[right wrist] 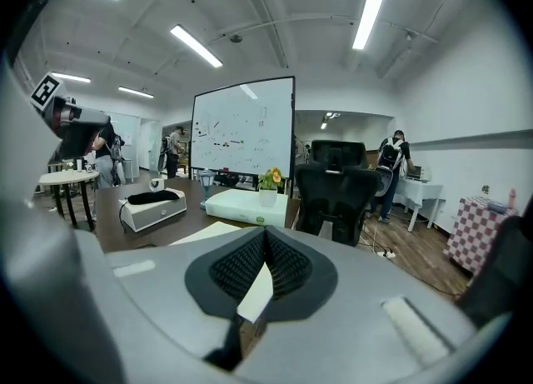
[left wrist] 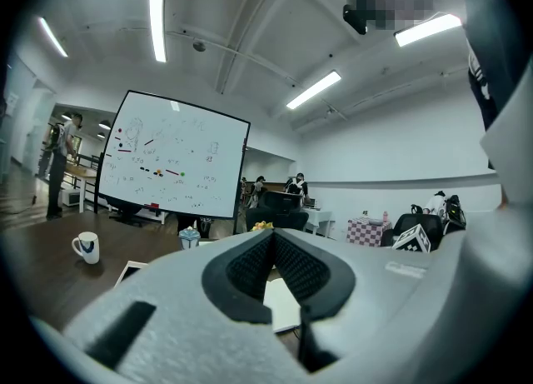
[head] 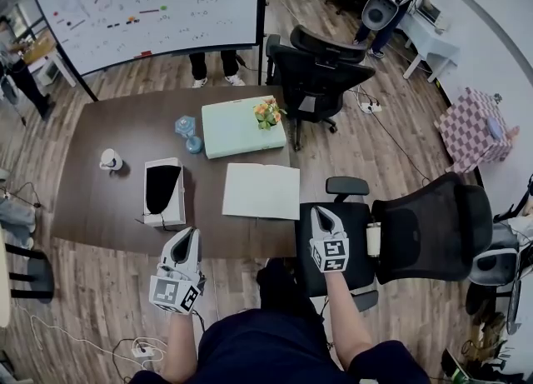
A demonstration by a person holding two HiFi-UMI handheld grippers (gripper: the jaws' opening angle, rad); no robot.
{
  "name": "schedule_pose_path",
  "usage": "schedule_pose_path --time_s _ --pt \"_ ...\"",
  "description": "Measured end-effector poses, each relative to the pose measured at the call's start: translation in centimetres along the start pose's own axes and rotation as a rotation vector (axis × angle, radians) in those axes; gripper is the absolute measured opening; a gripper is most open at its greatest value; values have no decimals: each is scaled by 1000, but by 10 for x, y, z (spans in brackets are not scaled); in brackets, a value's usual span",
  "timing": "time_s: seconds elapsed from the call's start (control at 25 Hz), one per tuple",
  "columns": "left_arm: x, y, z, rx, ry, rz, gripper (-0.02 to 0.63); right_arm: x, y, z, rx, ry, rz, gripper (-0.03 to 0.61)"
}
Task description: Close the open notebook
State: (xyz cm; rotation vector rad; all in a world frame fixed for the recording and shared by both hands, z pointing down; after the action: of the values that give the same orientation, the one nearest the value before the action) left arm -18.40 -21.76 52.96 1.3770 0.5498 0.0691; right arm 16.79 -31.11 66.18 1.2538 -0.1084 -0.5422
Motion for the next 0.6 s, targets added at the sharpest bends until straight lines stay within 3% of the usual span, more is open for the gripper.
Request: schedule_pose_path --time_s 0.6 --pt "0 2 0 -19 -11 -1 -5 -4 83 36 -150 -28 -11 8"
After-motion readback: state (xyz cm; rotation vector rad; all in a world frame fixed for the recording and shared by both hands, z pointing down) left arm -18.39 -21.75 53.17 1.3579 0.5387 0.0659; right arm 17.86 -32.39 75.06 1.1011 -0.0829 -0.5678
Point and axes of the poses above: the fingertips, and each gripper's own axes: z forward along the fingers, x to its right, y out of its underside, the point moved 5 cm from there along -z, backward along the fingers, and after that the axes turned 11 degrees about -z, right-handed, at the moved point
